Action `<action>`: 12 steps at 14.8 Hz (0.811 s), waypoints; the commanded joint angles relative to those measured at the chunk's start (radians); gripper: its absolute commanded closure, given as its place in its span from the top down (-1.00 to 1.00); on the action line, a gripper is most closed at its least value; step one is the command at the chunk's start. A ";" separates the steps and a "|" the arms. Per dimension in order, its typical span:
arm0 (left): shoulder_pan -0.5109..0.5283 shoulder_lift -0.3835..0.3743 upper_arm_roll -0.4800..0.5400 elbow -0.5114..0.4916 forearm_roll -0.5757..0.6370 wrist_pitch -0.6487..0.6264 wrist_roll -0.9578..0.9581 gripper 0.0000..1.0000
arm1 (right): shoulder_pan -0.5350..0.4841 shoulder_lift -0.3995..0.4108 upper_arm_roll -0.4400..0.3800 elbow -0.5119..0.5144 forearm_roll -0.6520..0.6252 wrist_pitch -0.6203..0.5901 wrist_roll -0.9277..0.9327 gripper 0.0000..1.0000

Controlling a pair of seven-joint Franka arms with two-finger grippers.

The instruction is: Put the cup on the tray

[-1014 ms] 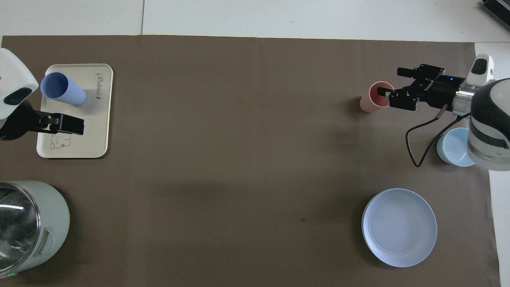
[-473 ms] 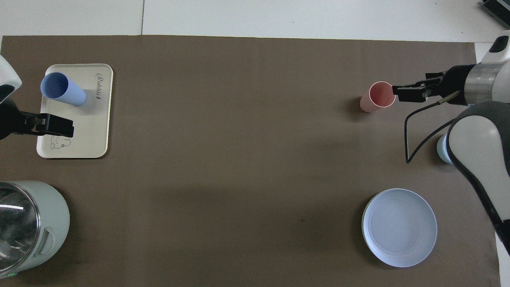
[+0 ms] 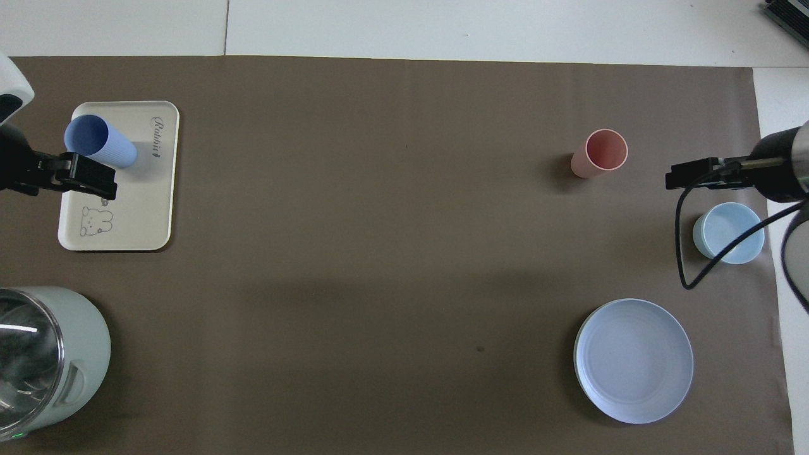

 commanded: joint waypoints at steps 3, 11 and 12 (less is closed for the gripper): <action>-0.012 -0.047 0.007 -0.093 -0.002 0.016 0.005 1.00 | -0.037 -0.041 -0.006 0.079 -0.036 -0.238 0.034 1.00; -0.013 -0.047 0.005 -0.092 -0.004 0.052 -0.002 1.00 | -0.024 -0.052 0.008 0.067 -0.086 -0.239 0.023 1.00; -0.012 -0.047 0.007 -0.084 -0.004 0.058 0.003 1.00 | -0.022 -0.052 0.010 0.063 -0.085 -0.236 0.023 1.00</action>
